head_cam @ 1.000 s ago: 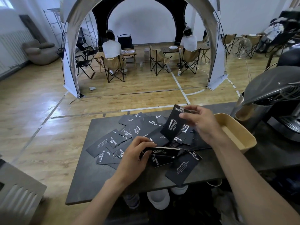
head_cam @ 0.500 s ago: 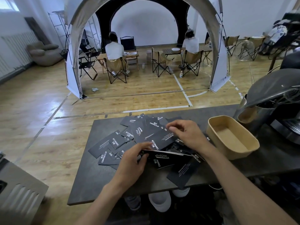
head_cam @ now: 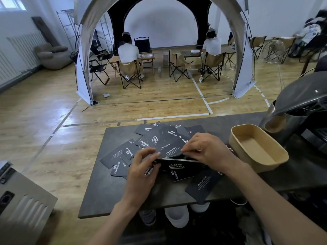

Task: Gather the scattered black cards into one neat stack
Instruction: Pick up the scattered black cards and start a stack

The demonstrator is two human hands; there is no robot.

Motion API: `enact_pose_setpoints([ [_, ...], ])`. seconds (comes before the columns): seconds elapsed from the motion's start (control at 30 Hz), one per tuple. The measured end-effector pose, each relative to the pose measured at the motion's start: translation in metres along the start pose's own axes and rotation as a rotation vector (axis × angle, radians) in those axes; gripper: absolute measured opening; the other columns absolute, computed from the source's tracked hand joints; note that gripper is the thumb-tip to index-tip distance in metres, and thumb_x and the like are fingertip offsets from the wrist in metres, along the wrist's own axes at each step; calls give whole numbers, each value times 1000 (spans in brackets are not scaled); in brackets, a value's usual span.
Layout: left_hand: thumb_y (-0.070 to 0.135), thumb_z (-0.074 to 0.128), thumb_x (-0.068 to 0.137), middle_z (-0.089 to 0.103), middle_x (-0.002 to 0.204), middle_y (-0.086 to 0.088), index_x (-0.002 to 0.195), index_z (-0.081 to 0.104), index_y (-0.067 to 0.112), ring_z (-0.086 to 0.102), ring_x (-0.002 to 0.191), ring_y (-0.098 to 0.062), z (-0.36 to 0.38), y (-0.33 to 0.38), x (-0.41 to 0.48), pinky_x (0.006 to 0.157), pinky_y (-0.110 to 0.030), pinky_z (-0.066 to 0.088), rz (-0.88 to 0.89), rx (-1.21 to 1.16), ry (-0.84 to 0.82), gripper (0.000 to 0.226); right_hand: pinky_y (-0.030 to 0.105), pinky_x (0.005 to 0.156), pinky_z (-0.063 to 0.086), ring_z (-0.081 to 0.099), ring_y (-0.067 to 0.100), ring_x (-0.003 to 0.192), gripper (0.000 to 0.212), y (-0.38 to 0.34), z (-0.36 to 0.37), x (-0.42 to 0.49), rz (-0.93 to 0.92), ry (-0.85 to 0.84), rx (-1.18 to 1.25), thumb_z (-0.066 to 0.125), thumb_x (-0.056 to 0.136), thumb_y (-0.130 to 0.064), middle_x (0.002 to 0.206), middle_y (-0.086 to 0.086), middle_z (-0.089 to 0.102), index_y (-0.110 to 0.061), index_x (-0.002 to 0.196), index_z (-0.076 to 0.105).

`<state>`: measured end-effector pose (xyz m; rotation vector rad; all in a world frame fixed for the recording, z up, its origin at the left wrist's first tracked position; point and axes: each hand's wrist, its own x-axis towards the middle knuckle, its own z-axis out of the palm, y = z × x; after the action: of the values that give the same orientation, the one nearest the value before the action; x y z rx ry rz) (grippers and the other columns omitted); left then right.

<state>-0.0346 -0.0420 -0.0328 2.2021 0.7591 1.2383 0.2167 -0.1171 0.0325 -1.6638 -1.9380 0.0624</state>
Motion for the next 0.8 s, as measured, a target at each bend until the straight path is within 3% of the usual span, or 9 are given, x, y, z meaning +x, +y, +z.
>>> enact_pose_setpoints([
  [0.07,-6,80,84,65,133,5,132,67,14,66,120,-9,0,4,-2,93,-21,57,-34,-44,-11,54,22,77,55,69,2,82,13,-13,3,-3,78,-122,189,79,86,-30,88,-14,77,-25,98,82],
  [0.13,-6,81,83,73,122,12,130,68,18,70,109,0,0,5,-4,92,-18,56,-29,-44,-31,55,18,80,55,73,2,83,15,-19,7,1,187,-240,403,76,91,-22,89,-10,79,-19,104,81],
  [0.2,-6,83,81,75,109,14,118,74,20,70,101,6,-2,5,-7,90,-16,55,31,21,-38,47,24,87,58,75,6,87,19,-11,11,8,244,-163,477,72,94,-19,93,-5,80,-15,111,79],
  [0.27,-5,82,82,75,107,10,109,78,18,70,100,3,-6,1,-7,89,-20,57,54,44,-30,36,32,96,57,72,5,100,28,3,11,16,276,-52,322,75,92,-24,109,-6,78,-21,120,75],
  [0.4,-6,78,85,73,110,8,112,78,15,70,102,-3,-16,-3,-7,88,-21,57,23,41,-36,34,30,112,41,53,7,130,60,9,23,25,164,-258,-27,83,80,-35,139,-13,62,-31,136,63],
  [0.53,-6,74,89,70,110,8,115,77,16,68,103,-5,-22,-3,-8,87,-17,54,22,29,-30,34,33,99,39,52,15,121,40,-1,40,32,-70,-260,-178,73,91,-36,128,-15,69,-29,130,69],
  [0.67,0,70,91,69,110,7,113,77,16,70,103,-10,-25,-5,-11,87,-27,57,18,-13,-29,29,37,81,54,62,13,96,18,-6,34,25,-122,93,3,72,93,-24,101,-12,77,-22,109,79],
  [0.73,-4,73,91,69,110,6,113,77,16,70,103,-11,-25,-7,-12,87,-31,59,6,-2,-22,30,39,79,58,68,11,89,16,-11,29,17,50,362,243,77,89,-14,95,-9,76,-19,105,77],
  [0.8,-7,74,89,68,112,4,111,77,16,69,105,-12,-25,-9,-12,87,-33,59,-9,2,-17,32,40,82,62,73,11,86,32,-22,22,5,305,533,533,81,84,-7,95,-6,75,-24,106,66],
])
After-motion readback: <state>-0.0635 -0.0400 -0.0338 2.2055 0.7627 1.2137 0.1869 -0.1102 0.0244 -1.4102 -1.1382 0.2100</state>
